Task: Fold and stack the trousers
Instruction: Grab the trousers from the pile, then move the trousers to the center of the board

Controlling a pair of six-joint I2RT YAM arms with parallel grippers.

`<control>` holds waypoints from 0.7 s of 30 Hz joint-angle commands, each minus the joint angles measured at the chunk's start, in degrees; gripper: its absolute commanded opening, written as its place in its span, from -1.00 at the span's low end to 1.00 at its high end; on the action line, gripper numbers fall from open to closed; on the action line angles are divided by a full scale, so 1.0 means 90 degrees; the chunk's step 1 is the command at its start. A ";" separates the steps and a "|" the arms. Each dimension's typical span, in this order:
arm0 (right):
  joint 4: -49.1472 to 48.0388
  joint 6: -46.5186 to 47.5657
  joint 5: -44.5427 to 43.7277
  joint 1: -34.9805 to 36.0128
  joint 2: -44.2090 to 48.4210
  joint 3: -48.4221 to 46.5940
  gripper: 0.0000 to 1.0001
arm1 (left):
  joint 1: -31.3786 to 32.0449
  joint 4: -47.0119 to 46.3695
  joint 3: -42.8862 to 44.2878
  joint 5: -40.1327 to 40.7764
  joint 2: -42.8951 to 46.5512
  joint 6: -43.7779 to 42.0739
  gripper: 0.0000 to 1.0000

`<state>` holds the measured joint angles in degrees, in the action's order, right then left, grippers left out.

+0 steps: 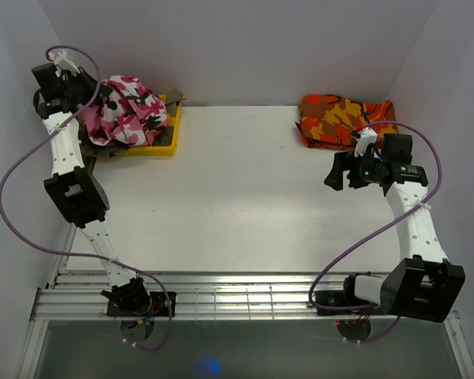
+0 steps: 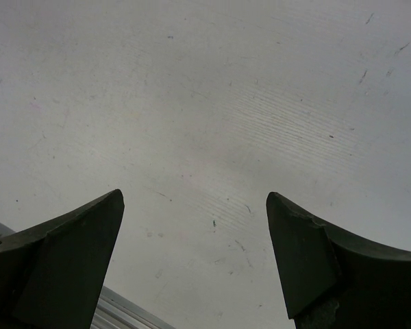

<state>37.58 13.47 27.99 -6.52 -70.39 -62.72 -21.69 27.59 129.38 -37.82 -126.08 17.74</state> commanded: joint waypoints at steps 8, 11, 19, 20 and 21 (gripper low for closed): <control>-0.0074 -0.0042 -0.0170 -0.0017 0.0458 -0.0248 0.80 | 0.0086 -0.2693 0.0644 -0.1606 0.2661 0.2871 -1.00; -0.0113 -0.0052 -0.0248 -0.0017 0.0536 -0.0248 0.80 | 0.0086 -0.3533 0.0459 -0.1744 0.3089 0.3699 -1.00; -0.0113 -0.0149 -0.0112 -0.0017 0.0604 -0.0258 0.80 | 0.1051 -0.3654 -0.1560 -0.2360 0.4301 0.3519 -1.00; -0.0104 -0.0159 -0.0102 -0.0017 0.0614 -0.0248 0.80 | 0.1420 -0.3517 -0.1824 -0.2350 0.4408 0.3286 -1.00; -0.0104 -0.0150 -0.0073 -0.0017 0.0624 -0.0248 0.80 | 0.1608 -0.3370 -0.2098 -0.2311 0.4612 0.2809 -1.00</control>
<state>37.54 12.71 26.13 -6.55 -65.95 -62.89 -12.38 -2.46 115.94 -58.19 -87.79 48.84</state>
